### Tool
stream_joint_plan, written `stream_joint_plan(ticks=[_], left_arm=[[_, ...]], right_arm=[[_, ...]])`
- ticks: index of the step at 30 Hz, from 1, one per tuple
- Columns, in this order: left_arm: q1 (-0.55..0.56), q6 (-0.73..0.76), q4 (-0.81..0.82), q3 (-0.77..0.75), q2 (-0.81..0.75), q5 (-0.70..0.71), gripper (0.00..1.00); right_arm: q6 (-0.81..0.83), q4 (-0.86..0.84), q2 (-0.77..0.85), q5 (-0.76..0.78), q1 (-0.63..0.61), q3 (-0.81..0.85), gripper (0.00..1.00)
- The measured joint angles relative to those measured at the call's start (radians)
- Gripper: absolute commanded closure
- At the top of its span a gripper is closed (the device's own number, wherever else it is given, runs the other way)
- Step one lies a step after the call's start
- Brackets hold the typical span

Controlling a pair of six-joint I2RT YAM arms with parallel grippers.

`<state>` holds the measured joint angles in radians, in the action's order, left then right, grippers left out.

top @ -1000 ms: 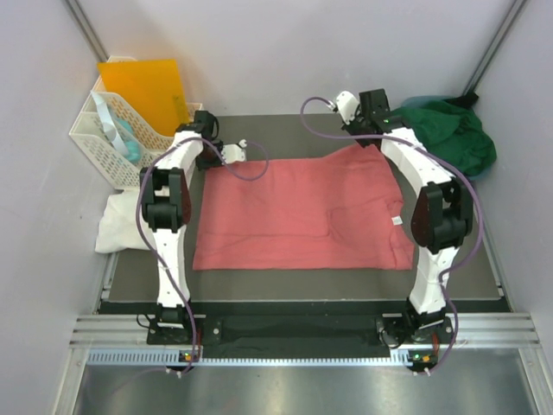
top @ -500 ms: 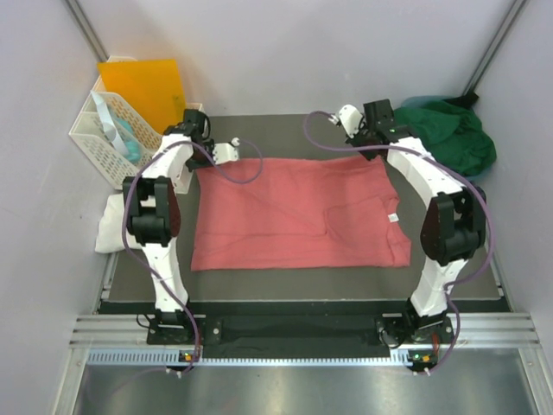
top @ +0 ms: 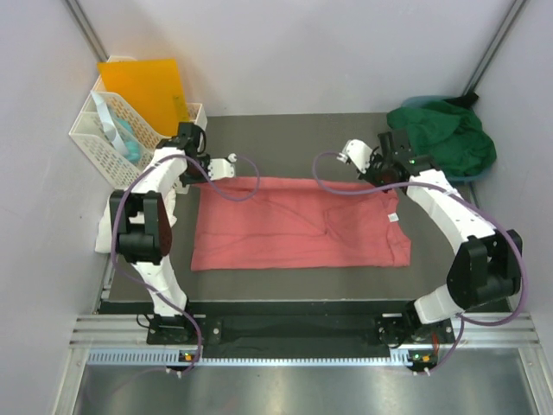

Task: Fold and stack the t-shirts
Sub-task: Fold the other side of the tshirt into a rectangle

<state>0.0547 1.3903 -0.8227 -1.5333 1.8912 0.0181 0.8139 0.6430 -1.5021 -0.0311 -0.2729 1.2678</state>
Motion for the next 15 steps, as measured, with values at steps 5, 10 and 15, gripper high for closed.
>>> stream_joint_plan(ticks=[5, 10, 15], left_arm=[[0.0, 0.003, -0.031, 0.067, -0.078, -0.011, 1.0], [0.0, 0.021, -0.095, 0.117, -0.142, -0.041, 1.0], [0.0, 0.051, -0.143, 0.234, -0.231, -0.055, 1.0]], right_arm=[[0.031, 0.024, 0.044, -0.002, 0.0, -0.13, 1.0], [0.048, 0.039, 0.081, -0.006, 0.0, -0.177, 1.0], [0.07, 0.068, 0.134, -0.02, 0.0, -0.183, 1.0]])
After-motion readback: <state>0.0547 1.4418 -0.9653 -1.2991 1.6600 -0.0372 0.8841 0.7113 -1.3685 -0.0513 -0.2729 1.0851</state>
